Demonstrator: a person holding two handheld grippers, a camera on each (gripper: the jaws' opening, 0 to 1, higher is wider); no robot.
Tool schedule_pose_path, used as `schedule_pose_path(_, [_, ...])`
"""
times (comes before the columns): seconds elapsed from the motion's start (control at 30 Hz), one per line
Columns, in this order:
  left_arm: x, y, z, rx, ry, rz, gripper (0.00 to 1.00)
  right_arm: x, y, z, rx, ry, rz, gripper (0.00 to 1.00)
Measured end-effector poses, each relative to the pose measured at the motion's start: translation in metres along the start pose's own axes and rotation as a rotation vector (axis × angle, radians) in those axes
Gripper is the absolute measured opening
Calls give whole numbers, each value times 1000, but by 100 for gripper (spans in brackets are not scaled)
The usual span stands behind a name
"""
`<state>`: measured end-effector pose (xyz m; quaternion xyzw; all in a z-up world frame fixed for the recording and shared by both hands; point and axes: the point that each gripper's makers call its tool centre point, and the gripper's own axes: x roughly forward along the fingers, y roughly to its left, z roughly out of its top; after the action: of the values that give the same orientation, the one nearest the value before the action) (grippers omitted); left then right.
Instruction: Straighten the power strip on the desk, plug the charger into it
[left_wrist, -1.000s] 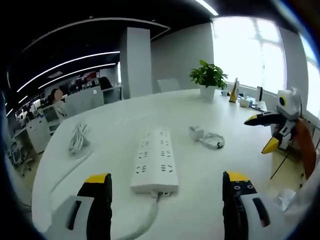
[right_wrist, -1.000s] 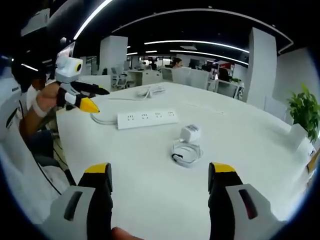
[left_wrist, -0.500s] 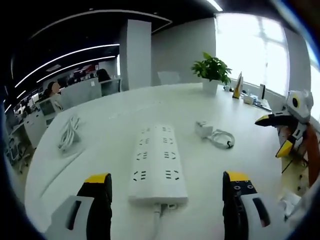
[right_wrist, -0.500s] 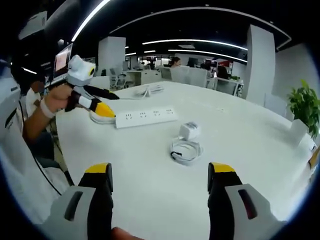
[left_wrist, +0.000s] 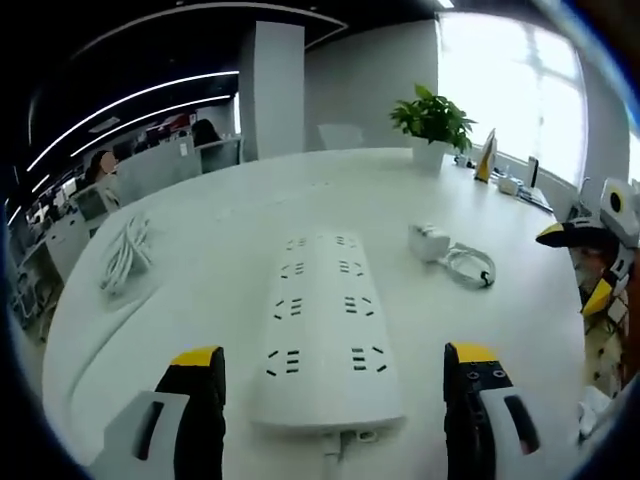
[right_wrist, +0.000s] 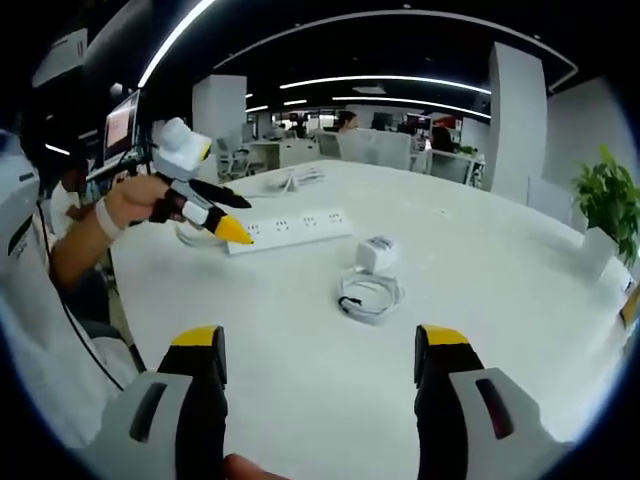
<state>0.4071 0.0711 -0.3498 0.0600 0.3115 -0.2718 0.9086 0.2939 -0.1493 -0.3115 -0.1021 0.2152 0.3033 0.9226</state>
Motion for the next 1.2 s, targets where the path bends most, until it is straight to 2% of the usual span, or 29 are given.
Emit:
schedule_pose_path(0.7, [16,6,-20,2,84,11,83,7,0,-5,24,0,24,74])
schedule_pose_path(0.9, [19,6,-21,5,78,10,81,13,1,-4,16,3,37,74])
schedule_pose_path(1.03, [20,3,-20,15,73,-3,78,18,2,3,-43,13,56,74])
schedule_pose_path(1.2, [21,4,-18,19,72,-5,78,28,0,27,-193,5,109,75])
